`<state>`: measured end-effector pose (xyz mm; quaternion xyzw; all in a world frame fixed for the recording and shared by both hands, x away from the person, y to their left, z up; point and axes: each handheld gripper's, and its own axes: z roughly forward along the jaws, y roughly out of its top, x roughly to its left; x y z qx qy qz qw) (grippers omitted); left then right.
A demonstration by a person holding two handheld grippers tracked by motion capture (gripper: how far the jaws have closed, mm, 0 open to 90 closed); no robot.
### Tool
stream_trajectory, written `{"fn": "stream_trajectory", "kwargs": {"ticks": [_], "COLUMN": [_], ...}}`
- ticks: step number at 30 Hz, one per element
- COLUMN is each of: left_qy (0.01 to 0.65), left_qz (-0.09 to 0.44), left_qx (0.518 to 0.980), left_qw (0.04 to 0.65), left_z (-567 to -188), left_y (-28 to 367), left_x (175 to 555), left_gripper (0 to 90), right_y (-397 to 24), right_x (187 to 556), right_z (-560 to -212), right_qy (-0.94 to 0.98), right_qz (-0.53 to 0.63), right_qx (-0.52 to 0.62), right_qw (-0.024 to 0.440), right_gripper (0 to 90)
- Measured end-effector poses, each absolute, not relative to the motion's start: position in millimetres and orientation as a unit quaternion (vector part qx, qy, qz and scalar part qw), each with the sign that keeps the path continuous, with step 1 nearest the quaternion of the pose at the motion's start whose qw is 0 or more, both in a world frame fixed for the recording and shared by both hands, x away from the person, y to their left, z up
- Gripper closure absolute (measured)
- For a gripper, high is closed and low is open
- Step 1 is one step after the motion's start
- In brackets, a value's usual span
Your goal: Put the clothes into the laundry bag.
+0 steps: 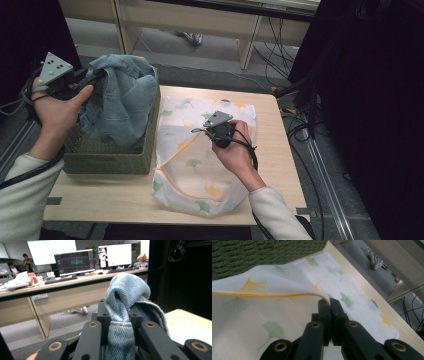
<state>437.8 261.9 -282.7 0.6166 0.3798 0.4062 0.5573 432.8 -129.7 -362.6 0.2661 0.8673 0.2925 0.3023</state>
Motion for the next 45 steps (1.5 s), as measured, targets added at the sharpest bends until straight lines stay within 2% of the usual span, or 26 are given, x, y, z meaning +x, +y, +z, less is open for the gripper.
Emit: {"fn": "stream_trajectory", "kwargs": {"ticks": [18,30,45], "left_qy": [0.353,0.354,0.276], "left_qz": [0.439,0.418,0.46], "left_qx": [0.587,0.574,0.574], "left_qw": [0.581,0.609,0.618], "left_z": [-244,-234,-204], "left_y": [261,248,240], "left_x": [413,401,378], "left_gripper": [77.5,77.5,77.7], "right_y": [-131,-131,-131], "right_x": [434,434,434], "right_z": [-361,-362,-361], "right_qy": [0.863,0.863,0.859], "right_qz": [0.3,0.302,0.308], "right_qx": [0.266,0.267,0.272], "right_qw": [0.306,0.305,0.305], "right_gripper": [89.9,89.9,89.9]}}
